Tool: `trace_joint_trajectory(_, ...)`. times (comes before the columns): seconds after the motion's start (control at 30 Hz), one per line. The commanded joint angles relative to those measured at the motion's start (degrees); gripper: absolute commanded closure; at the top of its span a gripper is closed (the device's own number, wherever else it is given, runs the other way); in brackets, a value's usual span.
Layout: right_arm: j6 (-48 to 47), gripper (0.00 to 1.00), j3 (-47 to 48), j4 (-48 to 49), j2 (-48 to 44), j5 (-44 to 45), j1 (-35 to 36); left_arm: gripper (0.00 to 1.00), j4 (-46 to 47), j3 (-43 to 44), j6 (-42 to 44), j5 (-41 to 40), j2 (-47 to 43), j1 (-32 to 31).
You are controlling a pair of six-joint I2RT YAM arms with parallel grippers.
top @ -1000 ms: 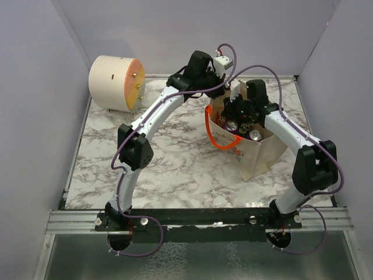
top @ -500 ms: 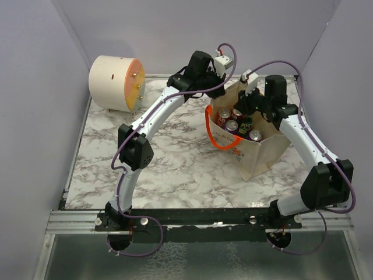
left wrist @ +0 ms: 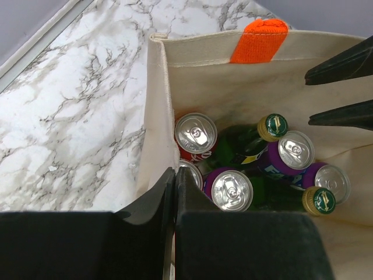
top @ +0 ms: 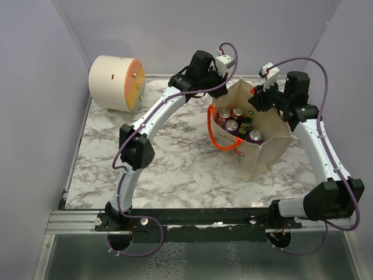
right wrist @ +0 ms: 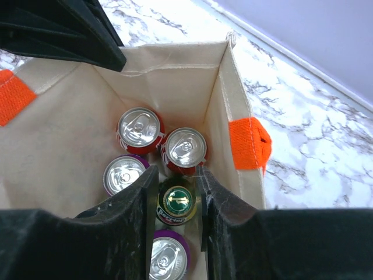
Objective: Place the beverage into the canvas bag
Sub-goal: Place the drink in the canvas bag, then reset both arms
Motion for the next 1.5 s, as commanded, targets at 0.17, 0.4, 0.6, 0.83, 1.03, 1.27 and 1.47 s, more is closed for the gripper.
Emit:
trace_joint_trajectory(0.17, 2.53, 0.62, 0.86, -2.13, -5.88, -0.81, -1.4, 1.0, 7.92, 6.49, -2.39, -1.06, 1.07, -2.61)
trace_joint_trajectory(0.4, 3.89, 0.53, -0.88, -2.22, -9.2, -0.66, -3.37, 1.0, 7.11, 4.98, -0.29, -8.64, -0.8, -3.37)
trace_joint_trajectory(0.6, 7.18, 0.41, -0.8, -1.97, -10.48, 2.34, -4.83, 0.8, 5.81, 3.5, 3.16, -10.3, -2.32, -3.48)
trace_joint_trajectory(0.83, 9.36, 0.19, -0.88, -2.0, -13.01, 6.84, -6.92, 0.55, 4.53, 3.1, 8.21, -12.35, -5.08, -3.48)
trace_joint_trajectory(1.03, 9.8, 0.06, -0.48, -3.07, -13.56, 11.32, -7.06, 0.35, 3.0, 2.05, 11.01, -14.68, -8.04, -3.48)
trace_joint_trajectory(1.27, 9.99, 0.0, 1.24, -4.58, -12.08, 14.46, -7.06, 0.03, 2.37, -0.57, 13.48, -22.62, -11.61, -3.48)
trace_joint_trajectory(1.47, 9.68, 0.0, 5.62, -6.67, -7.68, 17.52, -7.06, 0.01, 3.58, -4.63, 16.29, -31.09, -15.01, -3.43)
